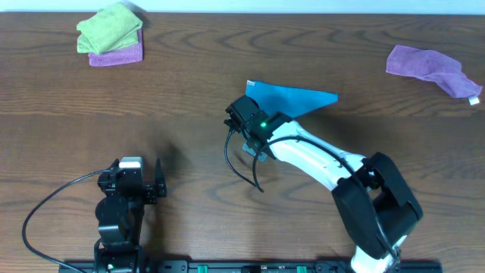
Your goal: Fold the cloth
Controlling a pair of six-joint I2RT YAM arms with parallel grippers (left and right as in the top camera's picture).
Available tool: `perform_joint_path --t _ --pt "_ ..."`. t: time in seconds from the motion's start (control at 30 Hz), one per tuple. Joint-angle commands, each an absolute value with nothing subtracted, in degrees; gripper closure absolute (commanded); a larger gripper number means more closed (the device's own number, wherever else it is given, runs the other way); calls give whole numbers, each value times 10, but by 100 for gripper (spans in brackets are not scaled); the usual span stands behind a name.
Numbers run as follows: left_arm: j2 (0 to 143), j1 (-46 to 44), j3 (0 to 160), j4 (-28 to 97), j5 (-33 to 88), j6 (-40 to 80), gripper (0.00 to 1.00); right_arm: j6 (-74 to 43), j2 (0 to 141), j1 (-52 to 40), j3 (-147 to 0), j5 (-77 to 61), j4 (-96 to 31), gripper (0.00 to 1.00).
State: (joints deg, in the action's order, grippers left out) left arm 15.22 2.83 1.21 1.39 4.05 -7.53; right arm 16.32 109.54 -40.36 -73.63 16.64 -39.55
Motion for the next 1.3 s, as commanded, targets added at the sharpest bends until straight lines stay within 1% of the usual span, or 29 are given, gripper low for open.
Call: perform_joint_path --t 0.0,0.27,0.4,0.47,0.53,0.87,1.0,1.27 --pt "149 26 3 42 32 -77 5 168 1099 -409 -769 176 -401 67" --pt "149 26 3 42 32 -77 5 168 1103 -399 -762 175 -380 67" --pt "149 26 3 42 32 -77 5 168 1125 -390 -761 175 -371 71" --pt "149 26 3 42 32 -77 5 168 1136 -390 -761 175 -371 75" --pt "149 26 3 42 32 -77 5 168 1138 -390 -761 173 -370 75" --pt "149 26 3 42 32 -77 5 168 1138 -394 -761 167 -392 75" --pt "149 26 3 42 32 -77 5 165 1138 -408 -761 165 -404 75" --pt "149 26 3 42 32 -77 5 163 1138 -414 -761 164 -389 74"
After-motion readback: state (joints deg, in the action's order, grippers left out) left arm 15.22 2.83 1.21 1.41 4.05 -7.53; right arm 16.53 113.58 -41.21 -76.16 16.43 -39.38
